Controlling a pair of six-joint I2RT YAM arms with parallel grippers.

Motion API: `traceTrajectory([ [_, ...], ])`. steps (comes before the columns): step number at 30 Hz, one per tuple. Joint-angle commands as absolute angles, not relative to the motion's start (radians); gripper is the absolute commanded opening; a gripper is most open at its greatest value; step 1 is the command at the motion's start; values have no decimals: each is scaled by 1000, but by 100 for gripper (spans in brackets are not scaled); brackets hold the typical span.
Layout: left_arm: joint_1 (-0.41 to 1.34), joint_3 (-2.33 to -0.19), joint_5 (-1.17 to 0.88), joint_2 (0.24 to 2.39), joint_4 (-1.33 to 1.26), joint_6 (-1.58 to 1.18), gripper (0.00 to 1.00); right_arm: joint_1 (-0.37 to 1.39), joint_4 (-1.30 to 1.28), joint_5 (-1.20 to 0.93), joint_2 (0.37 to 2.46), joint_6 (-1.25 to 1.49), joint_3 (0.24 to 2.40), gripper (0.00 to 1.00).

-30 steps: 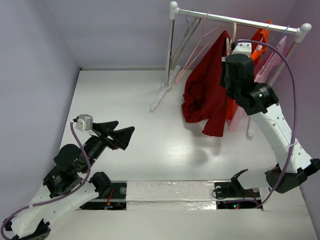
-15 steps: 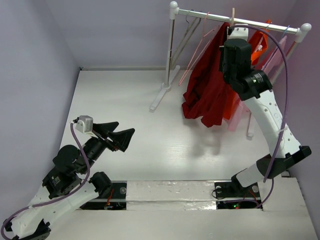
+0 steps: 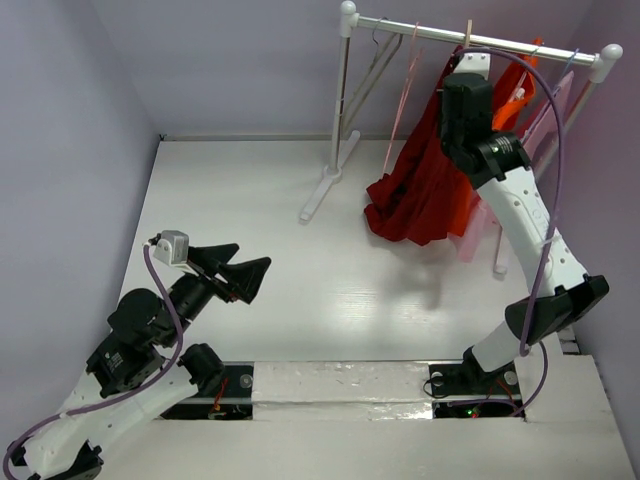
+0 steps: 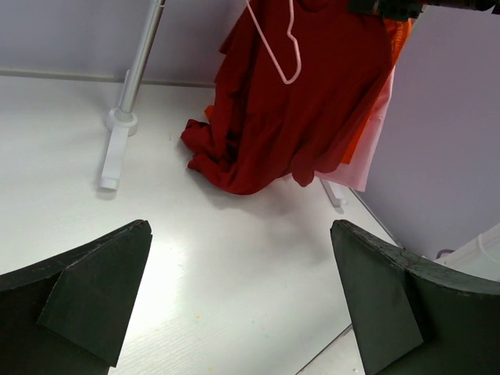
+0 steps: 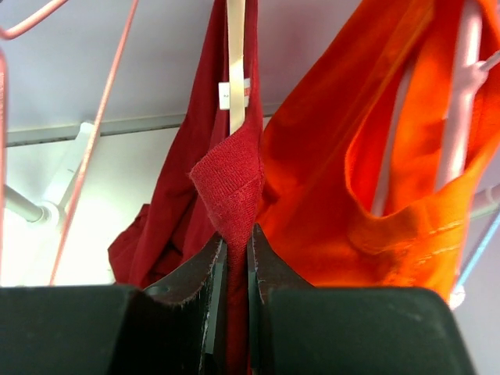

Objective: Place the t-shirt on the hanger
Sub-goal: Place the hanger at the clothesline, then reset both arms

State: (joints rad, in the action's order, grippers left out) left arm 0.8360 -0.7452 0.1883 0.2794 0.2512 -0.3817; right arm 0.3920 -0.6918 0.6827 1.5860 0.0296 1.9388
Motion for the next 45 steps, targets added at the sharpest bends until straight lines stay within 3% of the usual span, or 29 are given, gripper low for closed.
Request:
traceTrajectory([
  [1,825,-735,167,293,206,-367,99,388,-560,673,1540,21,1873,0],
  [8,816,-733,170,301,207,-368,99,388,-534,670,1483,41,1787,0],
  [9,816,-733,172,301,207,-370,99,388,-534,664,1468,51,1779,7],
  [11,816,-732,173,301,206,-374,99,388,-517,660,1447,58,1752,24],
  [12,816,-732,176,301,207,-374,99,388,-509,651,1433,64,1721,50],
  [14,807,-732,184,302,210,-379,99,388,-491,638,1382,72,1695,77],
  [15,807,-732,195,302,210,-379,99,388,-483,621,1344,83,1678,98],
  [25,767,-733,219,340,218,-388,99,388,-364,229,962,205,1496,100],
  [33,749,-732,259,339,210,-391,99,388,-141,-220,514,356,1068,100],
  [39,749,-755,247,351,157,-382,99,388,-150,-291,241,408,930,100],
  [45,749,-840,247,388,118,-371,99,388,-267,-178,109,364,930,100],
])
